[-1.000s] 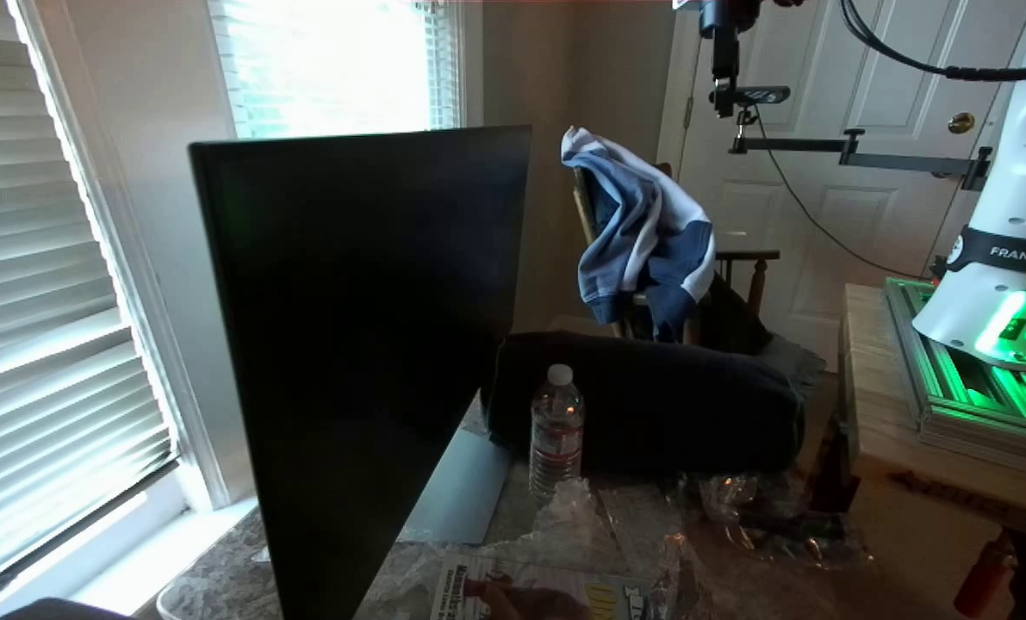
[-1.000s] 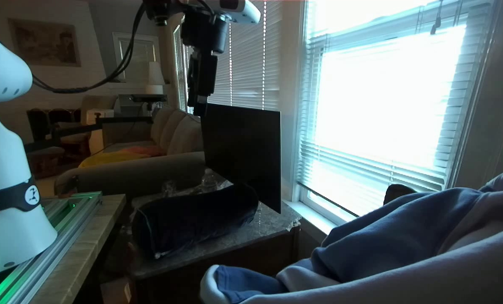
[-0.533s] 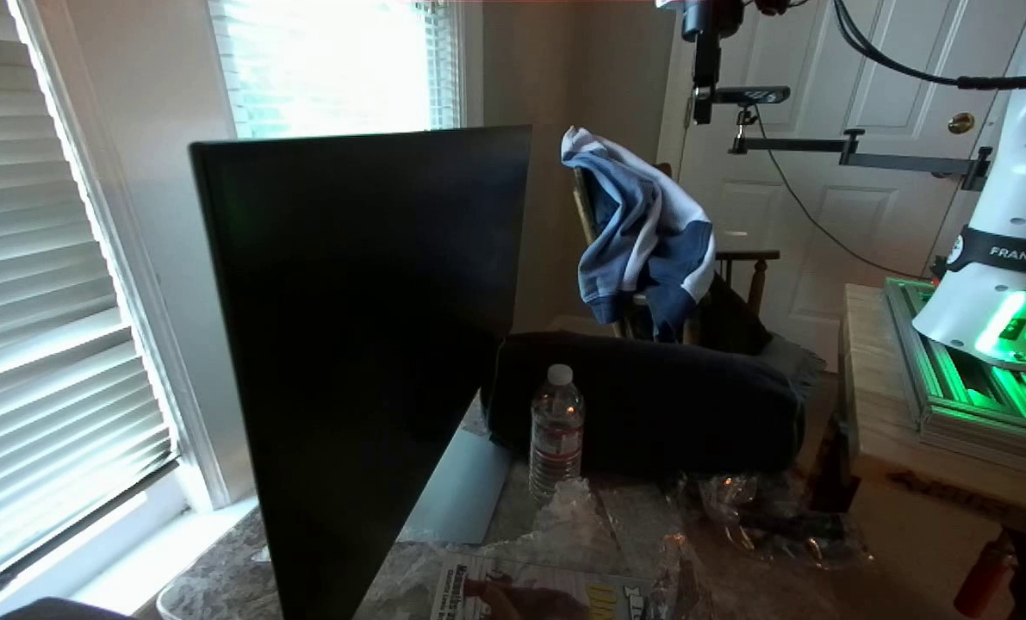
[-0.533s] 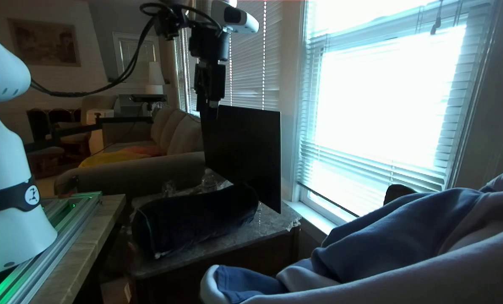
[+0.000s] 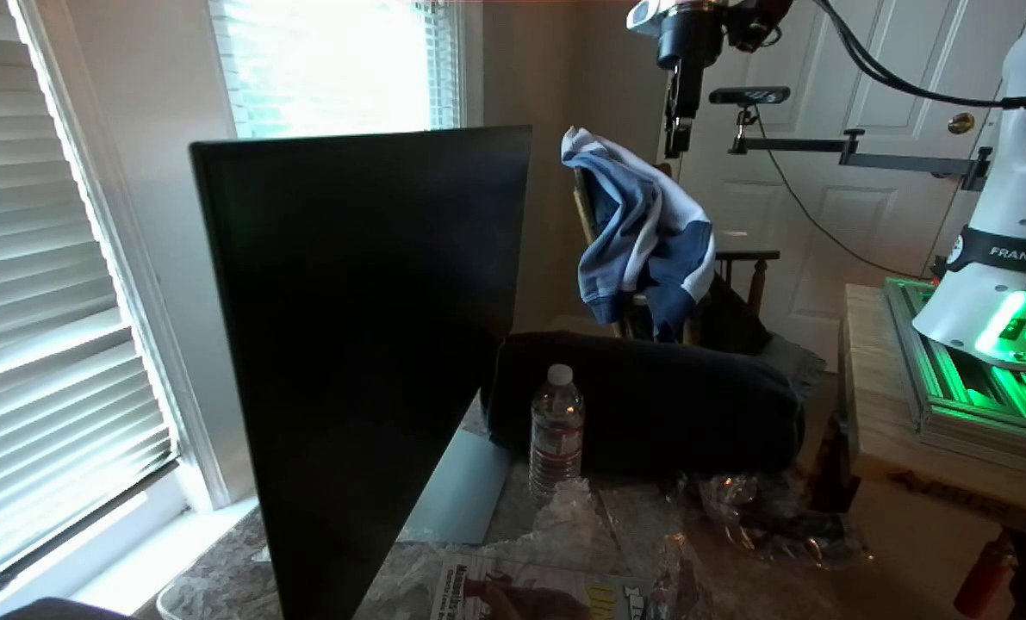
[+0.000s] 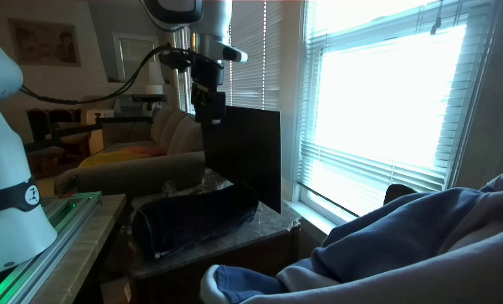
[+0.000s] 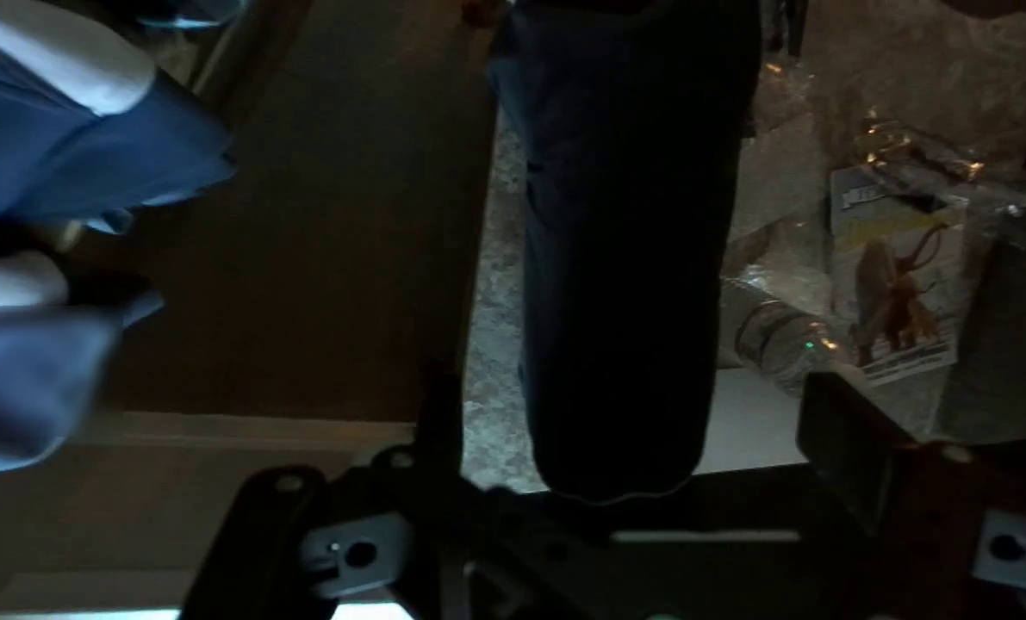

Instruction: Move the sausage pillow to the right

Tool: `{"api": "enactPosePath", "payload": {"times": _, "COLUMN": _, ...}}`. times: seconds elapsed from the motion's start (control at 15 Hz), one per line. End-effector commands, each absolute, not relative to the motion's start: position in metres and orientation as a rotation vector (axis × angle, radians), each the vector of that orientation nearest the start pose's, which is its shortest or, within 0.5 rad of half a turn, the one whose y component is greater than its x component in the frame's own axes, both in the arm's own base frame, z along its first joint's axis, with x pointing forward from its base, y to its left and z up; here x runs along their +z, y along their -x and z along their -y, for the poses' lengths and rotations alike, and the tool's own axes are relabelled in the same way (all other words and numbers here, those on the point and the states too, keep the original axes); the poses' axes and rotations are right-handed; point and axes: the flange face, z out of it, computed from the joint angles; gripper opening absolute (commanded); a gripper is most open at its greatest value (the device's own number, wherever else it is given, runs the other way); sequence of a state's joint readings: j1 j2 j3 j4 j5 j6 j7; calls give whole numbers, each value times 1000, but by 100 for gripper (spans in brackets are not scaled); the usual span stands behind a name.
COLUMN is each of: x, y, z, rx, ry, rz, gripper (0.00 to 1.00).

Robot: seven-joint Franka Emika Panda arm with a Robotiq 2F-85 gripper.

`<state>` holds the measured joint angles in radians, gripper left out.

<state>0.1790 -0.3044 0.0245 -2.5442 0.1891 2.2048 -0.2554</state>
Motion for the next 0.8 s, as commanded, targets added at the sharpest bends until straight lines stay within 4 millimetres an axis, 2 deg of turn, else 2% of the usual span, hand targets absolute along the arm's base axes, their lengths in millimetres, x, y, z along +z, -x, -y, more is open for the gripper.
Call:
{"api": "enactPosePath", "payload": {"times": 0.0, "x": 341, "y": -420, "z": -131, "rx": 36, "ry": 2859, "rz": 697, "gripper": 100}}
{"api": "enactPosePath", "payload": {"times": 0.27, "x": 290, "y": -426, "z": -172, "rx": 110, "ry": 2822, "rz": 895, "gripper": 100}}
{"api": "enactPosePath", "payload": {"times": 0.4, "x": 265, "y": -428, "z": -187, "rx": 165, "ry": 2811, "rz": 942, "gripper": 100}}
{"api": "enactPosePath", "payload": {"times": 0.73, "x": 210, "y": -440, "z": -209, "rx": 289, "ry": 2857, "rz": 872, "gripper": 100}}
